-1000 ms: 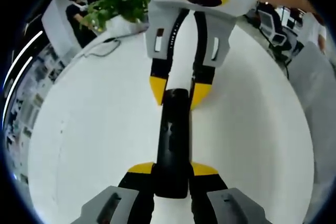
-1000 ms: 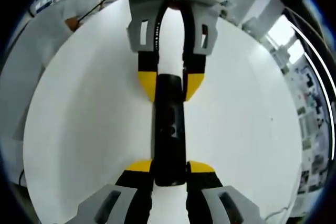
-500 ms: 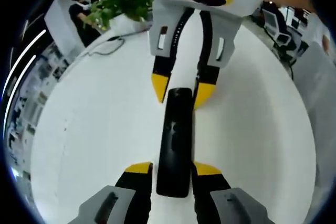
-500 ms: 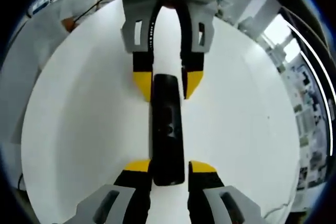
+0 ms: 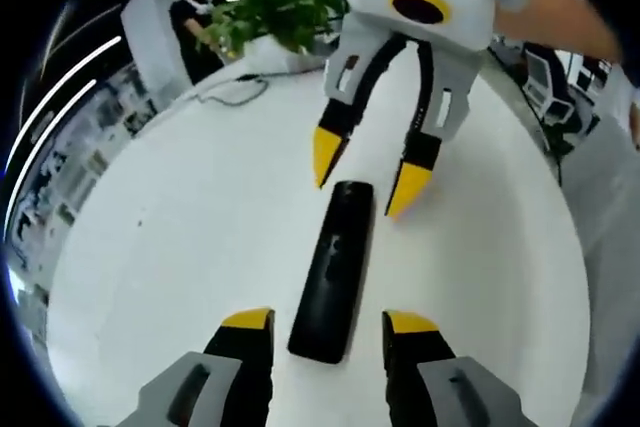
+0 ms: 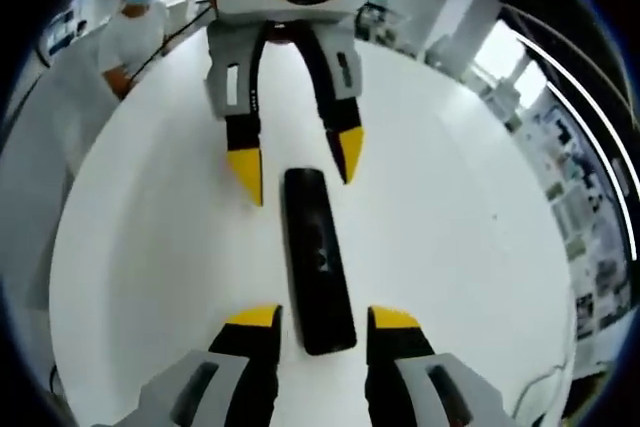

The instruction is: Press the specified remote control buttons in sequence, fully releasing each button before pressing the next.

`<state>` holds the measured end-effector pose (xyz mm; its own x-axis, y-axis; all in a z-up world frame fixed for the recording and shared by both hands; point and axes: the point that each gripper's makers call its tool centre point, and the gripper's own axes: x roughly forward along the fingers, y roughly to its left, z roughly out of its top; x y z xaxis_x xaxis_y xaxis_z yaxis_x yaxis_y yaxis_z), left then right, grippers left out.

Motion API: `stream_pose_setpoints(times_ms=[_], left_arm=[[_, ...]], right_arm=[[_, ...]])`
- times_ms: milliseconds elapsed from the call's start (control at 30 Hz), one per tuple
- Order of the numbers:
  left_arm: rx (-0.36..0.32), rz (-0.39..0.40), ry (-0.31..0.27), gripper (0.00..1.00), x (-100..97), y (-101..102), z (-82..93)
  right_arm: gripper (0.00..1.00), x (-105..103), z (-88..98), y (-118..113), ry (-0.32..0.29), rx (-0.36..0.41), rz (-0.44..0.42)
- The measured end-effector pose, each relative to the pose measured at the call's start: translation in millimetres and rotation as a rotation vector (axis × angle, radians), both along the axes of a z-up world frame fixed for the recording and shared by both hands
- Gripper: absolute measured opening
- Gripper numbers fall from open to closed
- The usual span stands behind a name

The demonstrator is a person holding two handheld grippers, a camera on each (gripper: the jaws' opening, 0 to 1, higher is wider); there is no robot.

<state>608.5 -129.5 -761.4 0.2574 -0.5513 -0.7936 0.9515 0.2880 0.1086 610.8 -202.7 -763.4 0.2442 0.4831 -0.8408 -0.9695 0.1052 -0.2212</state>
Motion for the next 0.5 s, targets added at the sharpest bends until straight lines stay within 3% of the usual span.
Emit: stream_pose_setpoints(times_ms=[233, 500], left_arm=[[-0.112, 0.071, 0.025, 0.52, -18.2, -6, 13.7], [-0.188, 0.174, 0.018, 0.56, -29.9, 9, 27.1]], right_arm=[[0.33, -8, 10.1, 0, 0.003, 0.083, -0.055], [0.34, -22, 29.0, -5, 0.002, 0.184, -0.142]])
